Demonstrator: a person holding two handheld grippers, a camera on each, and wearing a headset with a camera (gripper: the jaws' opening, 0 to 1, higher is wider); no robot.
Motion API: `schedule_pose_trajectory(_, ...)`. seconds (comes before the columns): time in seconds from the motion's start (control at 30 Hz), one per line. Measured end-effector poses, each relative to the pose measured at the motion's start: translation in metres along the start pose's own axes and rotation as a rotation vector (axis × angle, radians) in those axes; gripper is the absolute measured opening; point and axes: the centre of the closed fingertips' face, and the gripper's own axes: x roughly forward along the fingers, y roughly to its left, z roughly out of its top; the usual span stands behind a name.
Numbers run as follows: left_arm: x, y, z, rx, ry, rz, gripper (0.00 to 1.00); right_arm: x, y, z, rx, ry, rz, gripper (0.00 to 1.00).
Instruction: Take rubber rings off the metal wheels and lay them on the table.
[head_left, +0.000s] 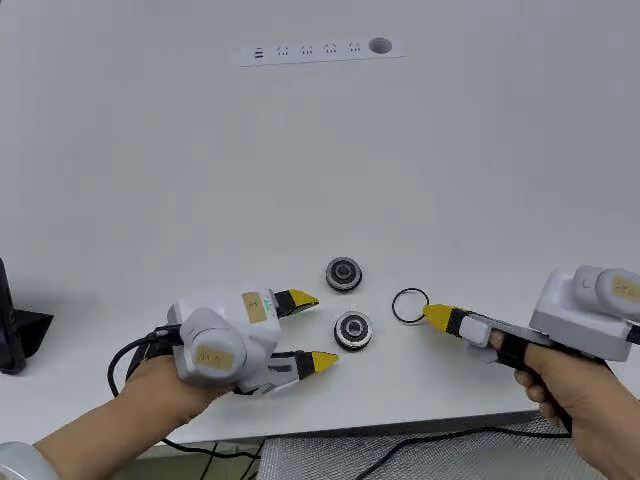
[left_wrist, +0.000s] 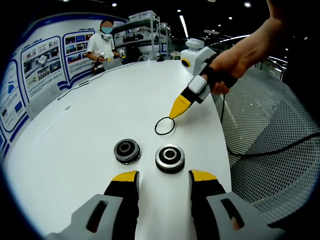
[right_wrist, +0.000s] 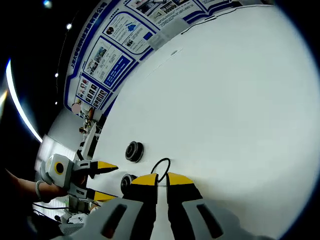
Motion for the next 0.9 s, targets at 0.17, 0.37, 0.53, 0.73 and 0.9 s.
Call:
schedule_pose_trajectory(0.17,0.001,0.000,0.001,-0.002,0.000,-0.004,0.40,-0.001,0.002,0.001,-0.021,-0.004,-0.010,0.11)
schedule_pose_trajectory(0.37,0.000,0.000,0.002,-0.001,-0.002,-0.004,0.40,-0.003,0.003,0.001,-0.042,-0.004,-0.016,0.17)
schedule_pose_trajectory(0.53,0.000,0.000,0.003,-0.003,-0.005,-0.004,0.39,-0.004,0.006,0.001,-0.125,0.008,-0.029,0.18)
schedule_pose_trajectory(0.73,0.001,-0.001,0.006,0.000,-0.012,-0.005,0.37,-0.002,0.011,-0.002,-0.115,0.019,0.009,0.19)
schedule_pose_trajectory(0.9,0.001,0.000,0.010,0.002,-0.020,-0.004,0.34,0.002,0.017,-0.010,-0.106,0.033,0.031,0.18)
